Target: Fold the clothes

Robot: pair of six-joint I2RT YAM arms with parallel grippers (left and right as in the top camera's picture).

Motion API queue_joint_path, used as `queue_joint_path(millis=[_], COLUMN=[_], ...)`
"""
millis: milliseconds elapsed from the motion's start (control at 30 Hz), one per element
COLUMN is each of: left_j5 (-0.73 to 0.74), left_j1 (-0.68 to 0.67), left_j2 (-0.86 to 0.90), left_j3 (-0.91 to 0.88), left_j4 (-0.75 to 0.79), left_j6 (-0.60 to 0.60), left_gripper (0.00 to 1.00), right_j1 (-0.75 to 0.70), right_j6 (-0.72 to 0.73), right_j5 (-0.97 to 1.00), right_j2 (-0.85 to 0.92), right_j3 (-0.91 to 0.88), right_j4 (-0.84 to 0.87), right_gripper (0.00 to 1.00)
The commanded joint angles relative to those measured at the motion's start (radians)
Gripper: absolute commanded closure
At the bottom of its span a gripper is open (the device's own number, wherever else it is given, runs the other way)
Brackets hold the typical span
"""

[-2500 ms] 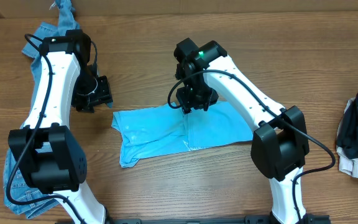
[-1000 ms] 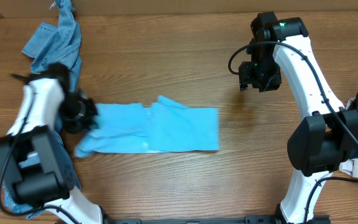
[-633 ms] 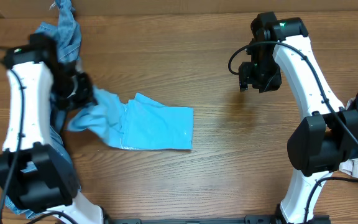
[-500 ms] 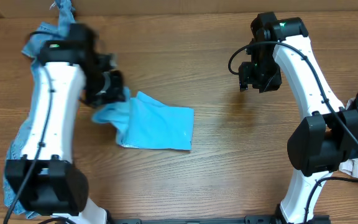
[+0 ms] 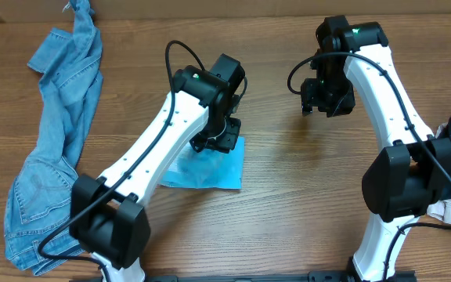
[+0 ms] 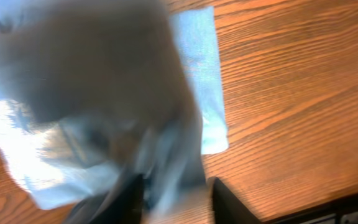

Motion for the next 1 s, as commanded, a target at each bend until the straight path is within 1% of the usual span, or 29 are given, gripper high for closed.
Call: queue_joint_path(millis=[0,167,233,300,367,400,433,467,500,567,633,733,800,900,967], left_j5=[0.019,0.014,-0.039,-0.083,-0.113,-0.112,-0.106,-0.132,-0.184,-0.207,-0.188,-0.135,-0.062,0.096,0.127], left_j1=[-0.008,-0.008,-0.003,0.014,0.030,0.036,0.038,0.038,0.038,0.040,0.039,0.032,0.028,0.008,-0.006], left_j2=[0.031,0.031,0.030,0.030,0.030,0.030,0.031,0.031,0.031,0.035,0.054,0.130,0.180,0.238,0.242], left_j3=[0.021,0.021,0.021,0.021,0.021,0.021,0.021,0.021,0.021,0.021,0.021,0.021,0.021,0.021,0.021], left_j4=[0.002,-0.007,-0.010,-0.006,0.002,0.016,0.035,0.051,0.072,0.121,0.162,0.179,0.187,0.217,0.237], left_j6=[-0.010,-0.010,-0.012,-0.032,-0.026,0.009,0.076,0.104,0.102,0.103,0.103,0.103,0.103,0.104,0.105], left_gripper=[0.55,0.57,0.59,0.58,0.58,0.60,0.62,0.66,0.69,0.71,0.73,0.74,0.75,0.76,0.75], right_j1=[0.002,0.002,0.002,0.002,0.002,0.002,0.002,0.002,0.002,0.002,0.002,0.002,0.002,0.002,0.002], right_j6=[0.001,0.001,0.001,0.001,0.000,0.000,0.000,0.000,0.000,0.000,0.000,0.000,0.000,0.000,0.000], right_j5=[0.002,0.002,0.002,-0.002,-0.019,-0.024,-0.024,-0.024,-0.024,-0.024,-0.024,-0.024,-0.024,-0.024,-0.024], right_j2=[-0.031,-0.031,-0.031,-0.031,-0.031,-0.031,-0.031,-0.031,-0.031,-0.031,-0.031,-0.031,-0.031,-0.031,-0.031], right_j3=[0.004,0.004,0.004,0.004,0.004,0.004,0.004,0.004,0.004,0.004,0.004,0.004,0.004,0.004,0.004], right_j4=[0.001,0.001,-0.002,-0.003,-0.003,-0.002,-0.002,-0.004,-0.009,-0.013,-0.015,-0.018,-0.018,-0.017,-0.018], right_gripper=[0.39,0.39,0.39,0.38,0.38,0.38,0.37,0.37,0.37,0.37,0.37,0.37,0.37,0.37,0.37])
